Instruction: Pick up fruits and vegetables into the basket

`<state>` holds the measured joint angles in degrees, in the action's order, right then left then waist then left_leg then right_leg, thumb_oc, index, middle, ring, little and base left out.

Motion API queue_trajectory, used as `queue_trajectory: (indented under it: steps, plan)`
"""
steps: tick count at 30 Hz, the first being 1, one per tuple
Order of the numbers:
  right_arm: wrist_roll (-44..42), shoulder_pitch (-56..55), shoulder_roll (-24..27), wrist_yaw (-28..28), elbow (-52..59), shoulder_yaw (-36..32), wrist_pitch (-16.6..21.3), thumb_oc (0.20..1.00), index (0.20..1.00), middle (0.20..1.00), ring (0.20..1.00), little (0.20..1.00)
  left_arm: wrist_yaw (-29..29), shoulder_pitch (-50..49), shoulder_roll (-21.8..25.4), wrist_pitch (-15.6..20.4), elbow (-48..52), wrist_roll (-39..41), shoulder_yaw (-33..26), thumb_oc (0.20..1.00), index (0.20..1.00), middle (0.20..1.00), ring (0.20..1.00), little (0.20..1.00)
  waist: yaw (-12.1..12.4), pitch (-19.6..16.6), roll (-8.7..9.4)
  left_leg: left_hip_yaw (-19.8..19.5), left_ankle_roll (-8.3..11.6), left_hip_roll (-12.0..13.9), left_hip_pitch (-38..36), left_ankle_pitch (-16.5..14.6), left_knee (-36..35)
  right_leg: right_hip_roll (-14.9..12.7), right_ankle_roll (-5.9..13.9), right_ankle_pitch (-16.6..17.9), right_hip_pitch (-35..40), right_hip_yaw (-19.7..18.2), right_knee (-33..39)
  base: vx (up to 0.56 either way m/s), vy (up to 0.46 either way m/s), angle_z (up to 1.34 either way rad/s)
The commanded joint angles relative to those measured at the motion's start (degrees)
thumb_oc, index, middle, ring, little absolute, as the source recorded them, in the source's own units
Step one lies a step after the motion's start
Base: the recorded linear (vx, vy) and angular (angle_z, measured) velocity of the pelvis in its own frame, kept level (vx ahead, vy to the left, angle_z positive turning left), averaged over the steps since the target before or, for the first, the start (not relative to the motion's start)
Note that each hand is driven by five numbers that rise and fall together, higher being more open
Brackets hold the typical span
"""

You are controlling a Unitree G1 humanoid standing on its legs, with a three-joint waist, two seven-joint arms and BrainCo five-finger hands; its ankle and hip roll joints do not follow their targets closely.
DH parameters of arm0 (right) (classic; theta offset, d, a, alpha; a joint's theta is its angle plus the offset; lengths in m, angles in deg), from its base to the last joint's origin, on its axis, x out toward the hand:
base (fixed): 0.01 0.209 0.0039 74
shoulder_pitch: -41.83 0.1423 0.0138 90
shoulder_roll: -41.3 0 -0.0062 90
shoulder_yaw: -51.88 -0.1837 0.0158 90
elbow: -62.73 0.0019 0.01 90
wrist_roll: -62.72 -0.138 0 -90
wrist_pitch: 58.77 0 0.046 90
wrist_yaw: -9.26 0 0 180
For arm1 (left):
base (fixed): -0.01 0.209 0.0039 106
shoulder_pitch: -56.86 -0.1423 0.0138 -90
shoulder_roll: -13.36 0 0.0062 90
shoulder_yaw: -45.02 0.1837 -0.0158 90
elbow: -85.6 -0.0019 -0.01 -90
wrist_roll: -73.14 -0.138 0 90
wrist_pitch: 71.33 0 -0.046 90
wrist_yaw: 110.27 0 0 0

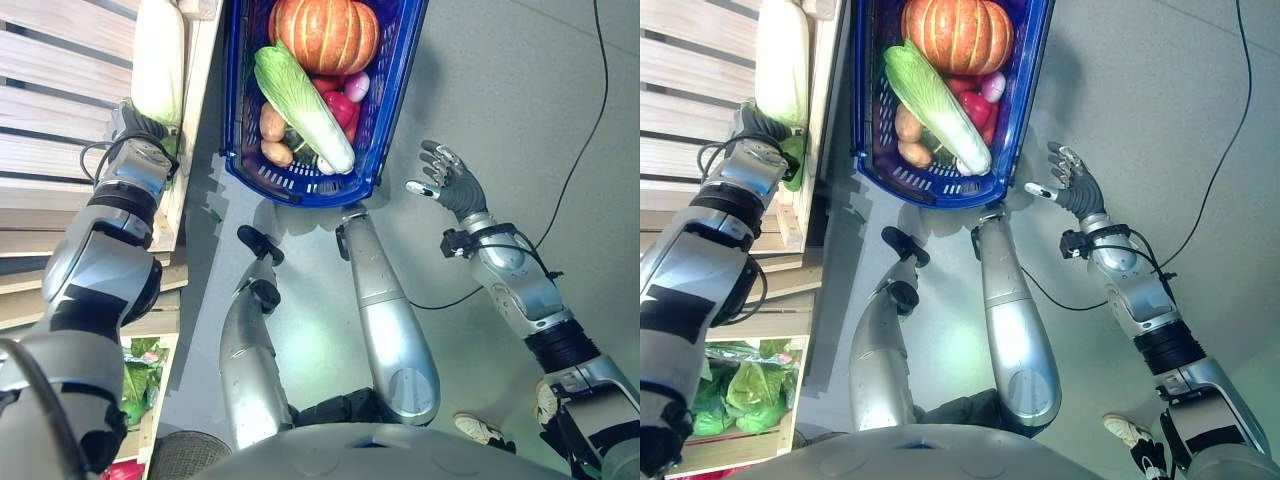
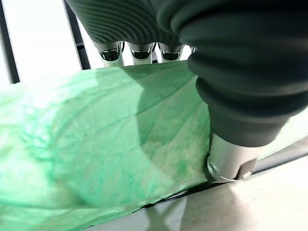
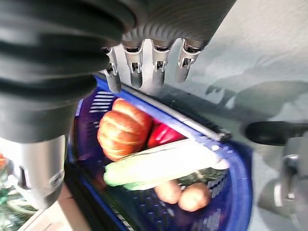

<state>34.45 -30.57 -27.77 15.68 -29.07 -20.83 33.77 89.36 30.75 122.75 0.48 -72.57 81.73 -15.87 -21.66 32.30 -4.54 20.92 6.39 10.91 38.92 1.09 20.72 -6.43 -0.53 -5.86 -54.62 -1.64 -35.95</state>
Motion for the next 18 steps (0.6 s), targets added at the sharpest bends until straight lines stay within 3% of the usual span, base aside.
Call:
queue_trajectory:
  steps: [1, 7, 14, 18]
  plan:
    - [-1.1, -2.7, -1.8, -3.5, 4.1, -2.2, 4.4, 1.0, 1.0, 1.0, 1.0, 1.0, 1.5, -6.7, -1.2, 2.0, 0.5, 3.1, -3.5, 0.2, 0.2, 0.2, 0.2, 0.2, 0.3, -2.5, 3.06, -0.4, 0.53, -0.6, 2.0, -5.3, 7.9, 1.5, 3.05, -2.2, 2.8, -1.3, 1.7, -0.01, 0.042, 0.0]
    - [2.3, -2.4, -1.5, -6.2, 10.3, -3.6, 7.8, 1.0, 1.0, 1.0, 1.0, 1.0, 5.9, -12.4, -1.2, 8.7, 6.6, 6.4, -8.4, 0.2, 0.2, 0.2, 0.2, 0.2, 1.9, -2.5, 2.7, -1.0, 0.44, -1.2, -2.3, -5.5, 6.8, 0.0, 3.27, -2.6, 7.5, 0.0, 2.8, -0.01, 0.04, 0.03]
    - [4.7, 0.6, -1.0, -7.4, 15.3, -4.8, 7.5, 1.0, 1.0, 1.0, 1.0, 1.0, 10.3, -20.3, -1.9, 19.2, 18.6, 4.5, -12.3, 0.2, 0.2, 0.2, 0.2, 0.2, 5.3, -2.5, 1.88, -2.4, -0.05, -2.2, -8.6, -5.7, 4.9, -2.2, 3.72, -2.8, 14.9, 2.6, 5.1, -0.03, -0.003, 0.15]
    - [2.8, 4.0, -1.8, -6.9, 16.9, -3.9, 4.3, 1.0, 1.0, 1.0, 1.0, 1.0, 12.4, -24.0, -2.8, 22.8, 25.9, 0.5, -12.6, 0.2, 0.2, 0.2, 0.2, 0.2, 7.9, -2.5, 1.87, -3.6, -0.44, -2.7, -12.4, -6.1, 4.3, -3.3, 3.96, -2.8, 20.1, 4.5, 6.5, -0.02, -0.043, 0.23]
